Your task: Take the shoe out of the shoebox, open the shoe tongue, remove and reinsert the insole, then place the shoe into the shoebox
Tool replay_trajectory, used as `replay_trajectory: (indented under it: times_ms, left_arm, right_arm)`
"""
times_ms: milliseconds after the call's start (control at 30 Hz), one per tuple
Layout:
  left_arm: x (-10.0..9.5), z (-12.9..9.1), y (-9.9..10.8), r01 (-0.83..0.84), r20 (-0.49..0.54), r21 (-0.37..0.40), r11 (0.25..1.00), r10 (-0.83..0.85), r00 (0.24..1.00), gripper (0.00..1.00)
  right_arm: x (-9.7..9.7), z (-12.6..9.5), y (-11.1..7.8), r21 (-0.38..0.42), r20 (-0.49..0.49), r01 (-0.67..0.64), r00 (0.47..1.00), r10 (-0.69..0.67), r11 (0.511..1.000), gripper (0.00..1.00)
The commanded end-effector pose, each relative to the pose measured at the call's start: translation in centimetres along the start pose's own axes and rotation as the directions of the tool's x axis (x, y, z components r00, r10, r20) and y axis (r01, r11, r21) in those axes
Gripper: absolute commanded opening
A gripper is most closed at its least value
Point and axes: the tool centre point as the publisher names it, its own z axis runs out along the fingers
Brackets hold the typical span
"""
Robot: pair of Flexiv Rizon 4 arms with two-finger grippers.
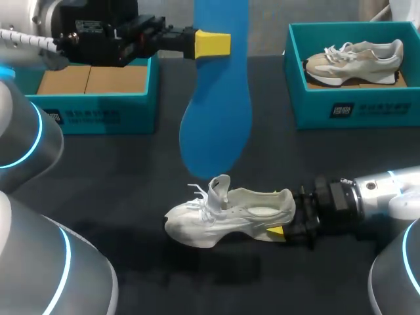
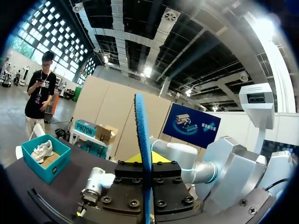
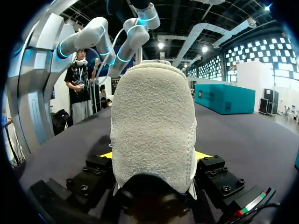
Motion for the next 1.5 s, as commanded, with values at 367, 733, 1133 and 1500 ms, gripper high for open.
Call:
replay_trajectory:
  times_ms: [367, 733, 1133, 1500]
  left_arm:
    - [0.0, 0.0, 0.0, 0.0, -0.001, -0.001, 1.0, 0.0, 1.0, 0.0]
    - [0.0, 0.0, 0.0, 0.0, -0.001, -0.001, 1.0, 0.0, 1.0, 0.0]
    - [0.0, 0.0, 0.0, 0.0, -0.001, -0.001, 1.0, 0.0, 1.0, 0.0]
    - [0.0, 0.0, 0.0, 0.0, -0.001, -0.001, 1.0, 0.0, 1.0, 0.0]
  right_arm:
    - [0.0, -0.2, 0.3, 0.019, 0.002, 0.009, 1.0, -0.009, 1.0, 1.0]
    - [0.0, -2.2, 0.5, 0.036, 0.043, 0.023, 0.999, -0.025, 0.999, 1.0]
    - [-0.3, -5.9, 0.8, 0.199, 0.069, 0.004, 0.997, -0.018, 0.98, 1.0]
    - [-0.3, -7.0, 2.7, 0.474, -0.003, 0.028, 1.0, -0.03, 0.88, 1.0]
